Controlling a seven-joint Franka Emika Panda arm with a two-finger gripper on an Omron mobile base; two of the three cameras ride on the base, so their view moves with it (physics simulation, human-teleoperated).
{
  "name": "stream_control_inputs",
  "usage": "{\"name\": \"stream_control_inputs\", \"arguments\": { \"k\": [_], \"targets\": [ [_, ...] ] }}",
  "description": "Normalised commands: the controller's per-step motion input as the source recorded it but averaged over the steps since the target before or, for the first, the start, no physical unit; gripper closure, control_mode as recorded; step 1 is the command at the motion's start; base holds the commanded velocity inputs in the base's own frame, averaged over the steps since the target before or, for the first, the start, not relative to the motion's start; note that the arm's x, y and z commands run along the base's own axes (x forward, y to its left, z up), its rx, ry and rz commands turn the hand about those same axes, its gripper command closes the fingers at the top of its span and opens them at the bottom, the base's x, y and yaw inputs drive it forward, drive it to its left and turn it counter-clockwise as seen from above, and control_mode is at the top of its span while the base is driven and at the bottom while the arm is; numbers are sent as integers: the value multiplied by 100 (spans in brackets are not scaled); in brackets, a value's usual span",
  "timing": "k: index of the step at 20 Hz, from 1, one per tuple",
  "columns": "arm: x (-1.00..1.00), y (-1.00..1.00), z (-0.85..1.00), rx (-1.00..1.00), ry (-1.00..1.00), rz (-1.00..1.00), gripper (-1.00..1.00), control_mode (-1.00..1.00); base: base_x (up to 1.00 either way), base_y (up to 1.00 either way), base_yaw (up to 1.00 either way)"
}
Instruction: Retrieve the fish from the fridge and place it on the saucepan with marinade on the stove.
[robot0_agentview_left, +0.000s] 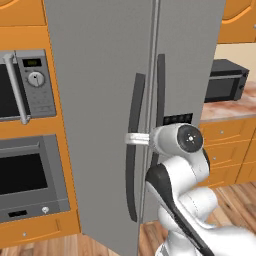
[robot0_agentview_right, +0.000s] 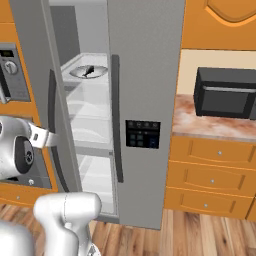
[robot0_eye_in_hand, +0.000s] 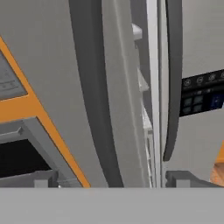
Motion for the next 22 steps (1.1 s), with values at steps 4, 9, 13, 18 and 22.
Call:
{"name": "stream_control_inputs", "arguments": {
  "k": [4,9,13,18,22],
  "targets": [
    [-100,-100,74,21,0,0,-100,-100,0,0,0],
    [-63,-83,49,17,10,10,-100,-100,0,0,0],
    [22,-23,0,5,7,7,-100,-100,0,0,0],
    [49,-22,0,1,5,6,-100,-100,0,0,0],
    [66,-19,-8,1,0,5,-100,-100,0,0,0]
  ]
}}
